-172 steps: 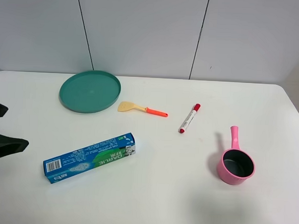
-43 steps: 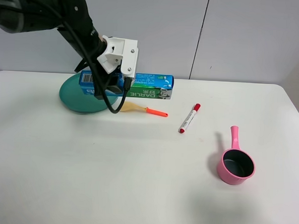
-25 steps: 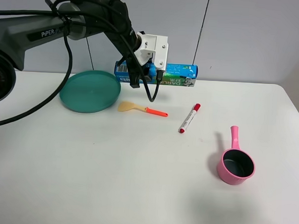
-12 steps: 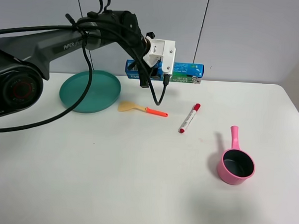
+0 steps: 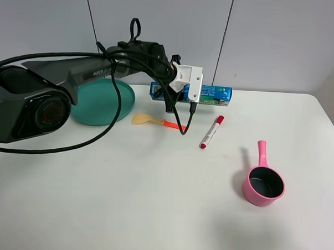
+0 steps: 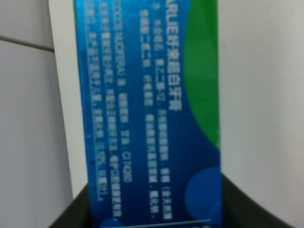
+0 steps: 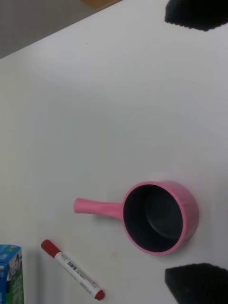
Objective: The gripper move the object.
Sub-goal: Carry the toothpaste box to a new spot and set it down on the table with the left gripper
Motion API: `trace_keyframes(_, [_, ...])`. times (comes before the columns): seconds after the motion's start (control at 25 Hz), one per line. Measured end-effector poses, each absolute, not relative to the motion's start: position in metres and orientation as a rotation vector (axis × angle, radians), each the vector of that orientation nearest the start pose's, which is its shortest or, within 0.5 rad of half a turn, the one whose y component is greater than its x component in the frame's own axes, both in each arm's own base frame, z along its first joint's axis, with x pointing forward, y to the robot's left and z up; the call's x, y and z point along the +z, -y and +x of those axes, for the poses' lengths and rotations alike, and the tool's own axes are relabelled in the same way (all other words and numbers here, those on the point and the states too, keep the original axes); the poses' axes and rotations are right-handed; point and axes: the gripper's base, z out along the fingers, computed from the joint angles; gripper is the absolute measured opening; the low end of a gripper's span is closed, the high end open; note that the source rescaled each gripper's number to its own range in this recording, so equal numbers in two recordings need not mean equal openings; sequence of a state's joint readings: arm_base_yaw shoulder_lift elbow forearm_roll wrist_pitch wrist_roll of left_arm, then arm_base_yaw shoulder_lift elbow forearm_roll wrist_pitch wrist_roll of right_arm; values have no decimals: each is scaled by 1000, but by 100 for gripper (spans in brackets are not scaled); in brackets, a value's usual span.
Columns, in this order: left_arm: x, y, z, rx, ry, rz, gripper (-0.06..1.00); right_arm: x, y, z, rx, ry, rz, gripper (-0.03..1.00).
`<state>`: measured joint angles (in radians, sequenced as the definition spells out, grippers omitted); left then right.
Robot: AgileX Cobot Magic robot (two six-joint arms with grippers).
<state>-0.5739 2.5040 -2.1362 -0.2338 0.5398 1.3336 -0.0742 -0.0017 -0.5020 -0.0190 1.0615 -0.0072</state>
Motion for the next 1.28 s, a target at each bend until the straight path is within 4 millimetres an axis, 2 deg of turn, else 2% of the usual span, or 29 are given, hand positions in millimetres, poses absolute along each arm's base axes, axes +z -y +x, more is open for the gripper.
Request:
trace_keyframes(0.68, [110,315,470,150,-1523,1804,1,278,1,-6,-74,-2041,69,100])
trace_keyframes(1.12, [106,315,468,97,-1586,1779,1,278,1,-6,-74,-2041,69,100])
trace_keyframes(1.16, [106,315,468,84,-1605,1760,4,278,1,-6,-74,-2041,69,100])
trace_keyframes(1.28, [107,316,469,52,-1652,1690,38,278,1,-6,-74,-2041,69,100])
